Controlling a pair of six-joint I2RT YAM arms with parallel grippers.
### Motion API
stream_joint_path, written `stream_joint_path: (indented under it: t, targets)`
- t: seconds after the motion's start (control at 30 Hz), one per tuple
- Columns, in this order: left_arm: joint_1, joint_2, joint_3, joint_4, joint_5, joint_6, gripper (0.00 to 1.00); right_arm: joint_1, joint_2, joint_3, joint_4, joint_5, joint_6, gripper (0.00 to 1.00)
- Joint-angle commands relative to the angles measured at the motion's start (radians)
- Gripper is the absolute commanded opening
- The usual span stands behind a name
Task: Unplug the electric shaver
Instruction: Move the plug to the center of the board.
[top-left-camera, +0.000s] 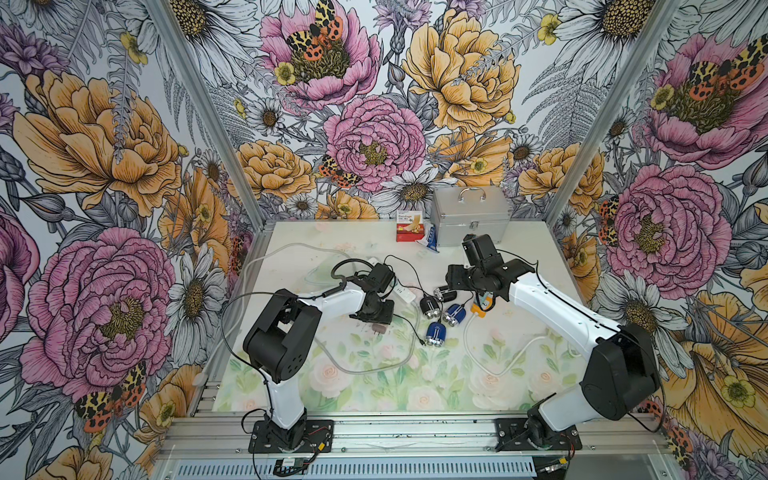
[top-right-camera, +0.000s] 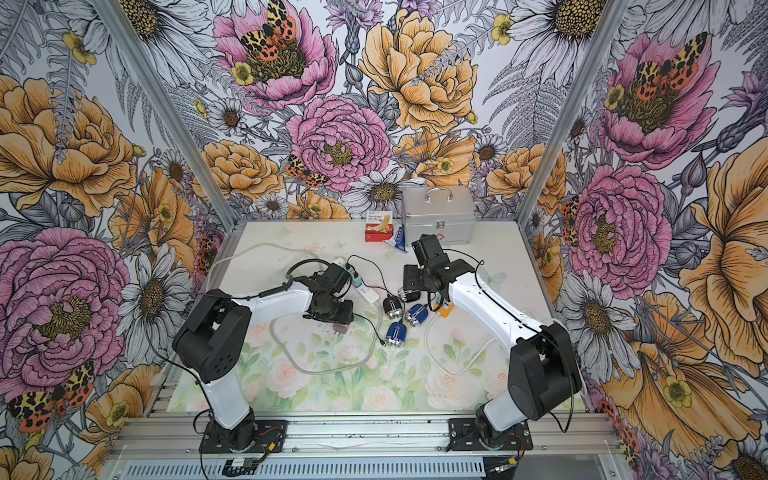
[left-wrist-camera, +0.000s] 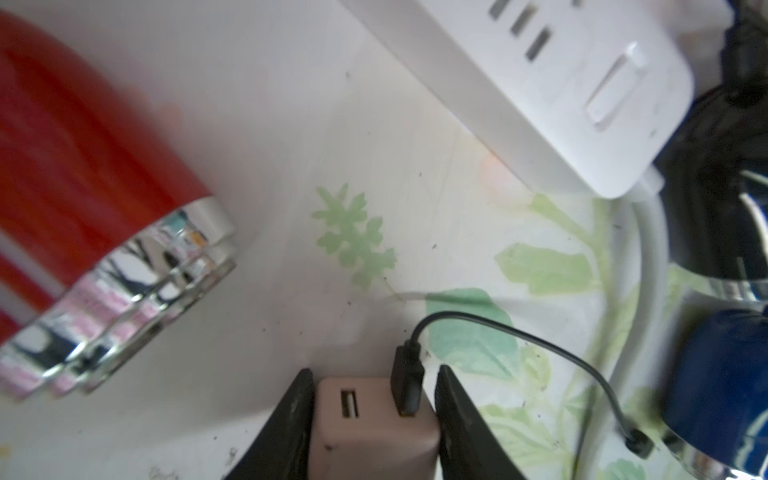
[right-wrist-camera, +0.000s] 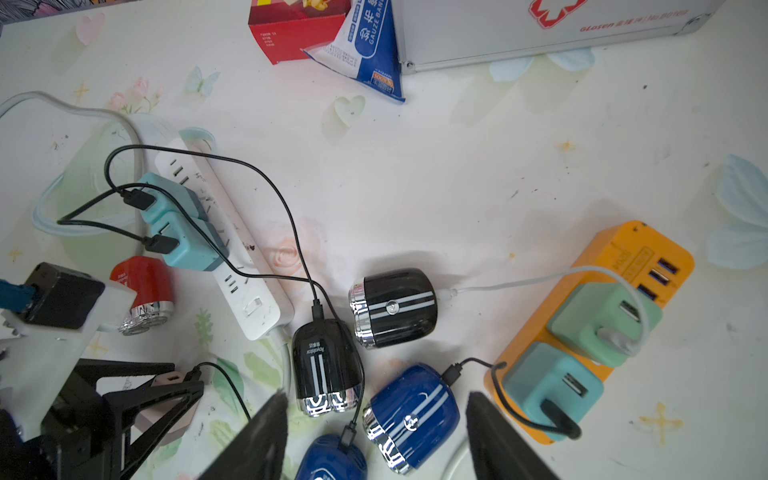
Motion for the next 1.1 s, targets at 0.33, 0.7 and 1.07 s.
stream_joint_path:
  t: [0.33,0.7,1.07]
  targets:
    - [0.22,-0.164,-0.16,-0.096,-0.097,-0.076,0.3,-0.006,0.037,0.029,0.065,-0.049,-0.003,0.66]
    - [0.407,-0.075,-0.022,-0.09,-0.103,-0.028,0.32,-0.005,0.06,0.036,0.068,-0.086,-0.014,0.65]
    - [0.386,-0.235,-0.016,-0.099,-0.07,-0.09,0.74,-0.005,0.145,0.08,0.065,-0.154,-0.101,0.66]
